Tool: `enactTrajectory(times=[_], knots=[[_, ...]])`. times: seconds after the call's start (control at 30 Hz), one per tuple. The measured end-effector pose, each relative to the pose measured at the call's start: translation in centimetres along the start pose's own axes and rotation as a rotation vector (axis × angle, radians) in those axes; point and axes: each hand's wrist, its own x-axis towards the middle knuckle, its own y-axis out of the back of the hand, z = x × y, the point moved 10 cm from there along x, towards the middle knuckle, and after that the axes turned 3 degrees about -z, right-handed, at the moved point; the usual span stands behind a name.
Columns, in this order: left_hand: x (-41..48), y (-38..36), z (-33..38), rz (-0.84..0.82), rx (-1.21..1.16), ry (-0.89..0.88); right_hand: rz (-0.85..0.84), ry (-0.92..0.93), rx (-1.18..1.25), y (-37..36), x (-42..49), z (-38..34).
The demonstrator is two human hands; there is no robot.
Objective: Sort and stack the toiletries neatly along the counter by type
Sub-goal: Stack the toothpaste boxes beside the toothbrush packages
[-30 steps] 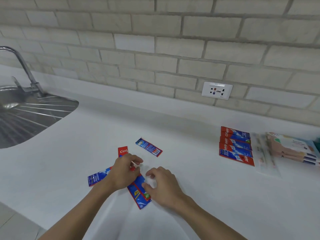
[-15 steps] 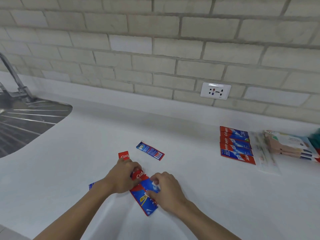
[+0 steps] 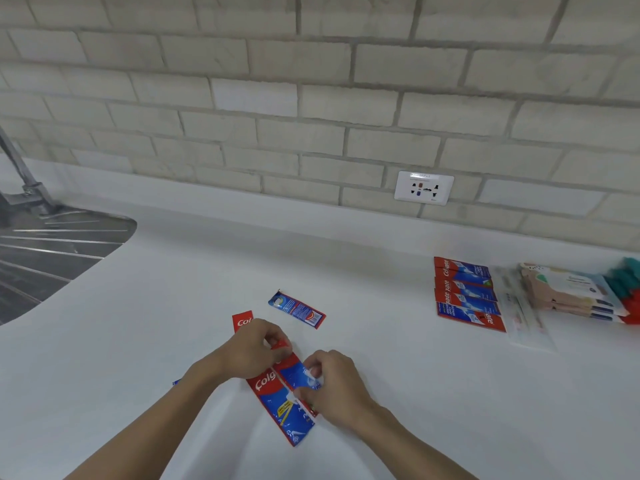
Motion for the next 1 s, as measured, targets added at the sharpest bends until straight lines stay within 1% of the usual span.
enactTrajectory(times=[0.1, 0.23, 0.43, 0.57, 0.8, 0.9, 1.0], knots=[[-0.2, 0.7, 1.3, 0.013, -0.066, -0.045, 0.034, -0.021, 0.042, 0.6, 0.0, 0.7], [-0.2, 1.5, 2.7, 0.046, -0.247, -0.079, 0.047, -0.010, 0.132, 1.9, -0.1, 1.5], [0.9, 2.2, 4.6, 0.107, -0.414, -0.090, 0.123, -0.073, 0.384, 5.5, -0.2, 4.5], [2.3, 1.5, 6.2, 0.090, -0.494, -0.114, 0.108, -0.124, 0.517, 7.8, -0.3, 6.6], [5.4, -0.7, 11.3, 0.045, -0.605, -0.154, 0.206, -0.137, 0.699, 13.6, -0.8, 10.5], [7.1, -1.6, 13.3, 0.023, -0.647, -0.162, 0.257, -0.165, 0.730, 15.9, -0.7, 12.2], [8.8, -2.5, 15.1, 0.005, -0.699, -0.162, 0.324, -0.191, 0.705, 18.0, -0.5, 13.9]])
